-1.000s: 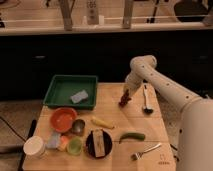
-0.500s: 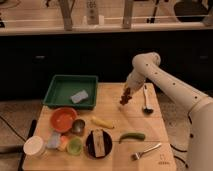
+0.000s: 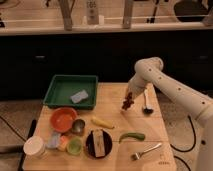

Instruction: Place grapes in table surface

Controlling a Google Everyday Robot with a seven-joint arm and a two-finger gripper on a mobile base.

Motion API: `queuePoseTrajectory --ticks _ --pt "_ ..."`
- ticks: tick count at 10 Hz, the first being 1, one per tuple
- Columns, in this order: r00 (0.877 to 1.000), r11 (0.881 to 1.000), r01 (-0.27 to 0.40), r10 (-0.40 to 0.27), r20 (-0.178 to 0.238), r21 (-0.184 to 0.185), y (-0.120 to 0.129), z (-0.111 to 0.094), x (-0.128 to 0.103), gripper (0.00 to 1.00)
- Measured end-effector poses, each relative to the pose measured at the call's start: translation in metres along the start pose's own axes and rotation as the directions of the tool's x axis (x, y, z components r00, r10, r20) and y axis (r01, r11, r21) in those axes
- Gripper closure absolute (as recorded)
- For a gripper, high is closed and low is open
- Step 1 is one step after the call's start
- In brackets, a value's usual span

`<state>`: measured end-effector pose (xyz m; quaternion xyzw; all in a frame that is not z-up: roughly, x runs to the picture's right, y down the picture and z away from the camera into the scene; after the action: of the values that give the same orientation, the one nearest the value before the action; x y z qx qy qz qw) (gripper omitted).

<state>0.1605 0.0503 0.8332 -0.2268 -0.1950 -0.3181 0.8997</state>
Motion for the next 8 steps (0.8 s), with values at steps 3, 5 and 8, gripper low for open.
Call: queuePoseTrajectory --ticks 3,5,8 --pt "1.000 1.000 0.025 -0.025 0.016 -0.009 0.000 0.016 -0.013 1.00" --pt "0.999 0.999 0.037 -0.037 0.029 -0.010 0.004 0.018 -0.018 1.00" --pt "0.997 0.998 0.061 -0.061 0.037 -0.007 0.003 0.025 -0.025 1.00"
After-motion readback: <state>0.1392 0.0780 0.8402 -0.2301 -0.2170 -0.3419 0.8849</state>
